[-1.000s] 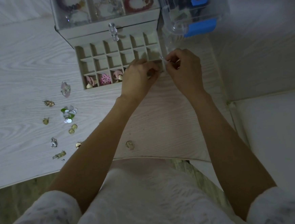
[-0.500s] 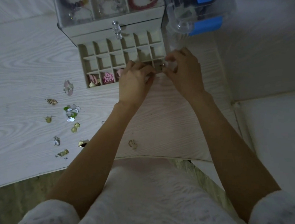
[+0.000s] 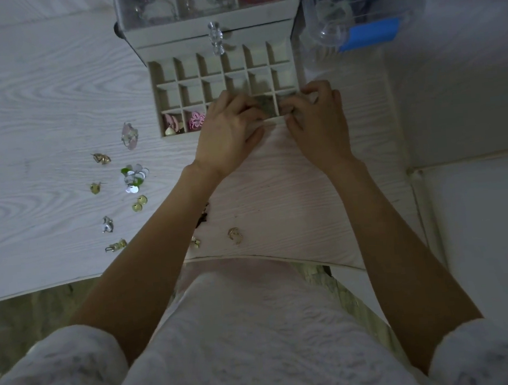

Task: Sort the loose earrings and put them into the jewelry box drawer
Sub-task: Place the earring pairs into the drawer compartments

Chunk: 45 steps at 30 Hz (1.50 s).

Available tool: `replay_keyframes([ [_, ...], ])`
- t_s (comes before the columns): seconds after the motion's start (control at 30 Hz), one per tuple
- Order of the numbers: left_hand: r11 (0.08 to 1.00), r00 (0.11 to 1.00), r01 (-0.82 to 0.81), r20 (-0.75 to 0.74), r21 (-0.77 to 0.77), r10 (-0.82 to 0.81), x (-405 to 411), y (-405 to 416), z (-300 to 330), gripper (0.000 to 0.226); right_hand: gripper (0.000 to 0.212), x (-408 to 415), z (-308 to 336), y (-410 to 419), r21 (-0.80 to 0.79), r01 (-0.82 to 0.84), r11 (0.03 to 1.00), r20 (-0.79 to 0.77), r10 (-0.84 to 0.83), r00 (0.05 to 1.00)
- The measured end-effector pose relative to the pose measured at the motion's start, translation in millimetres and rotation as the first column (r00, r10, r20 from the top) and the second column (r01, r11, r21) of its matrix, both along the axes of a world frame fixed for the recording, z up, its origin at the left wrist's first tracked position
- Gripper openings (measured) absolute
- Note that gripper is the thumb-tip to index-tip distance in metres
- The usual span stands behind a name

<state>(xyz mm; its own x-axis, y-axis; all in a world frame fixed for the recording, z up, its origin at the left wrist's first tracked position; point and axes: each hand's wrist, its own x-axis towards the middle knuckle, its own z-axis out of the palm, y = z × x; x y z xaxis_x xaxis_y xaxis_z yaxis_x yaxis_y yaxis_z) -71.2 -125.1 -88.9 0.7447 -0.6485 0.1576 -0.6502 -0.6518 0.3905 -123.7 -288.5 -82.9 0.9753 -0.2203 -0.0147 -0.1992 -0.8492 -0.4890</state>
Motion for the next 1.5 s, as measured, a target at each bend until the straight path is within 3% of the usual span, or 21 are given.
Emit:
replay_keyframes([
  [0.1, 0.997, 0.999, 0.043, 0.03, -0.063, -0.041, -5, 12, 11, 0.025, 0.023, -12, 8, 5, 0.049, 0.067, 0.997, 0.079, -0.07, 0.994],
  [0.2, 0.983, 1.0, -0.015, -0.005, -0.183, 0.015, -24, 37, 24, 0.019, 0.024, -40, 16, 19, 0.152, 0.016, 0.988, 0.082, -0.028, 0.996],
  [0.3, 0.97, 0.979, -0.157, -0.155, -0.187, 0.129, -55, 73, 29, 0.019, 0.023, -75, 12, 41, 0.297, -0.057, 0.953, -0.026, 0.067, 0.997],
  [0.43, 0.912, 0.88, -0.401, -0.317, -0.092, 0.354, -102, 116, 20, 0.02, 0.031, -110, -1, 72, 0.376, -0.113, 0.92, -0.135, 0.175, 0.975],
  [0.53, 0.854, 0.812, -0.517, -0.355, -0.066, 0.464, -132, 135, 17, 0.021, 0.043, -123, -4, 92, 0.323, -0.239, 0.916, -0.175, 0.306, 0.936],
  [0.67, 0.842, 0.808, -0.539, -0.303, -0.031, 0.506, -159, 145, 13, 0.027, 0.058, -125, -7, 106, 0.248, -0.366, 0.897, -0.164, 0.411, 0.897],
  [0.9, 0.846, 0.803, -0.533, -0.32, -0.007, 0.503, -171, 139, -5, 0.031, 0.021, -117, -19, 106, 0.231, -0.434, 0.87, -0.056, 0.458, 0.887],
  [1.5, 0.839, 0.812, -0.541, -0.3, -0.06, 0.501, -164, 132, -14, 0.009, 0.013, -112, -23, 112, 0.176, -0.383, 0.907, -0.009, 0.391, 0.92],
])
